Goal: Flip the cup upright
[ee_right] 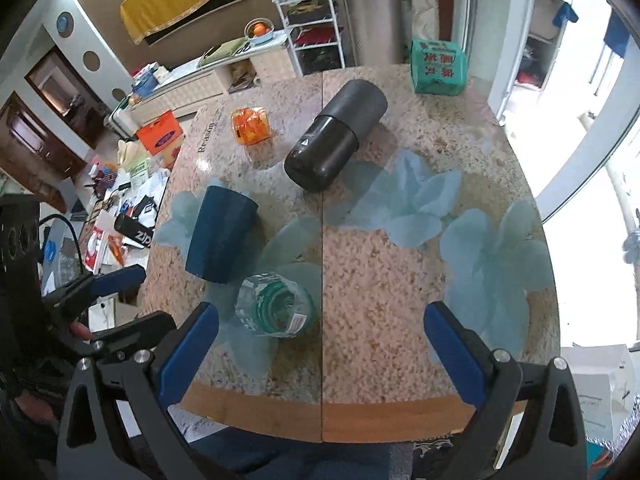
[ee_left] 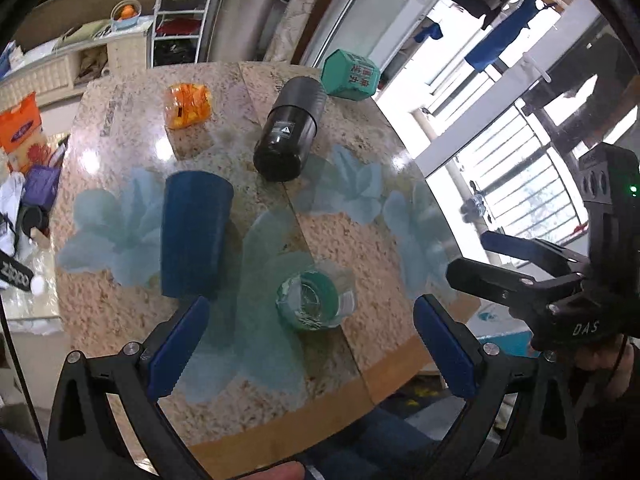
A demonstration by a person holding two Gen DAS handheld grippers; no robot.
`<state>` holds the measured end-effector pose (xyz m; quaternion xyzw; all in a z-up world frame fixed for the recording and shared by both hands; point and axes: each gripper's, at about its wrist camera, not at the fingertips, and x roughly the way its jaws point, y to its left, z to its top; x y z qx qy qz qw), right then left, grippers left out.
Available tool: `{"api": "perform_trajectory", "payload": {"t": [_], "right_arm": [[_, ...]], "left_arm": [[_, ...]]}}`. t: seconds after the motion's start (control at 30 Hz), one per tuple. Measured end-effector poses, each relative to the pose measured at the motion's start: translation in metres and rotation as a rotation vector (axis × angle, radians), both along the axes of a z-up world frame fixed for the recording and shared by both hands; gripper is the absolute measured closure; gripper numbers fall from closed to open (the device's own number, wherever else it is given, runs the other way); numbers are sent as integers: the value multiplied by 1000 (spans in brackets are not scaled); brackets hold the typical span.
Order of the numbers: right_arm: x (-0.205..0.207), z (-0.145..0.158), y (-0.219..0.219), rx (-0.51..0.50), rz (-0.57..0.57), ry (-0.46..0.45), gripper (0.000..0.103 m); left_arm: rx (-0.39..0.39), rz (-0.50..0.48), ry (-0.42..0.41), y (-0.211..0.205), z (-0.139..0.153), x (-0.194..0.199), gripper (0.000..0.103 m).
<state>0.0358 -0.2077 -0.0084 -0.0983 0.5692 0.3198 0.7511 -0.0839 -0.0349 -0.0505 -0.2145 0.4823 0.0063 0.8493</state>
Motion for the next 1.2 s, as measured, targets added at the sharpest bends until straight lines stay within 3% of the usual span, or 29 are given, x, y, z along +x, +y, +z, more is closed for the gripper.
{"api": "perform_trajectory", "payload": {"t": [0.33, 1.2], "right_arm": [[-20, 18, 7, -44, -78, -96, 0], [-19, 22, 10, -49, -56, -124, 0]], "left_arm": [[115, -17, 12, 7, 15, -1, 0], [123, 3, 24, 6, 26, 4, 0]]}}
